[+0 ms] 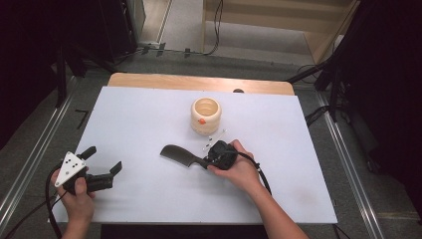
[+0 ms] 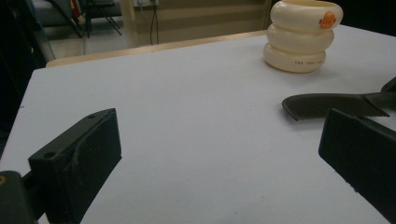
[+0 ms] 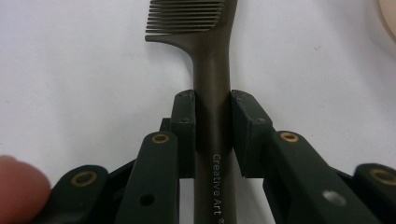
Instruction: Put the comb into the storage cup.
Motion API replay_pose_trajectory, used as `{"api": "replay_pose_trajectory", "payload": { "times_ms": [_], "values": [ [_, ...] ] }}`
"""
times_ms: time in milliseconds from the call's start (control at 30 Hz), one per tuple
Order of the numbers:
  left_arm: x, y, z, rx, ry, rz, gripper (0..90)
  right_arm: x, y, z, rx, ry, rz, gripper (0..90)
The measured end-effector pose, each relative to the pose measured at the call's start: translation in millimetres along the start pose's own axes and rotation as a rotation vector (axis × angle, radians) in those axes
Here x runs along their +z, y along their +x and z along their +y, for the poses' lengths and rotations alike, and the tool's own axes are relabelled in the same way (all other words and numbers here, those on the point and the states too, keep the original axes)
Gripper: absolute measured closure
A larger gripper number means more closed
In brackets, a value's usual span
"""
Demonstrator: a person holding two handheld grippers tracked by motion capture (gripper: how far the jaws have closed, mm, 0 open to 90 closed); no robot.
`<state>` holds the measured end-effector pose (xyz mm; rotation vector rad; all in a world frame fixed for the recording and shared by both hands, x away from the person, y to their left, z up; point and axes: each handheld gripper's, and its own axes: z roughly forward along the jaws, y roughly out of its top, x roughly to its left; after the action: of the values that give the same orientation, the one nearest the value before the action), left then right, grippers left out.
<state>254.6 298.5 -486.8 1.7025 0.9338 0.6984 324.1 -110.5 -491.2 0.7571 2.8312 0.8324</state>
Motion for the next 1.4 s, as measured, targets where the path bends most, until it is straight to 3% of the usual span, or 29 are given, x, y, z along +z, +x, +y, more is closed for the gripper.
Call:
{"api": "replay_pose_trajectory", "payload": {
  "times_ms": [67, 300, 767, 1400],
  "values": [
    [0.6, -2.7, 1.2, -0.012, -0.008, -0.006, 0.0, -3.6, -1.0, -1.8, 0.006, -0.029, -0.005, 70.8],
    [2.9, -17.8, 12.2, 0.005, -0.032, -0.043, 0.0, -19.8, -1.0, -6.3, 0.022, -0.127, -0.006, 70.8],
    [4.3, -43.3, 42.6, 0.005, -0.092, -0.134, 0.0, -41.6, 5.0, -15.3, 0.039, -0.255, -0.001, 70.8],
    [39.5, -85.3, 87.6, -0.008, -0.175, -0.279, 0.0, -59.5, 13.9, -29.7, 0.061, -0.374, -0.009, 70.8]
  ]
}}
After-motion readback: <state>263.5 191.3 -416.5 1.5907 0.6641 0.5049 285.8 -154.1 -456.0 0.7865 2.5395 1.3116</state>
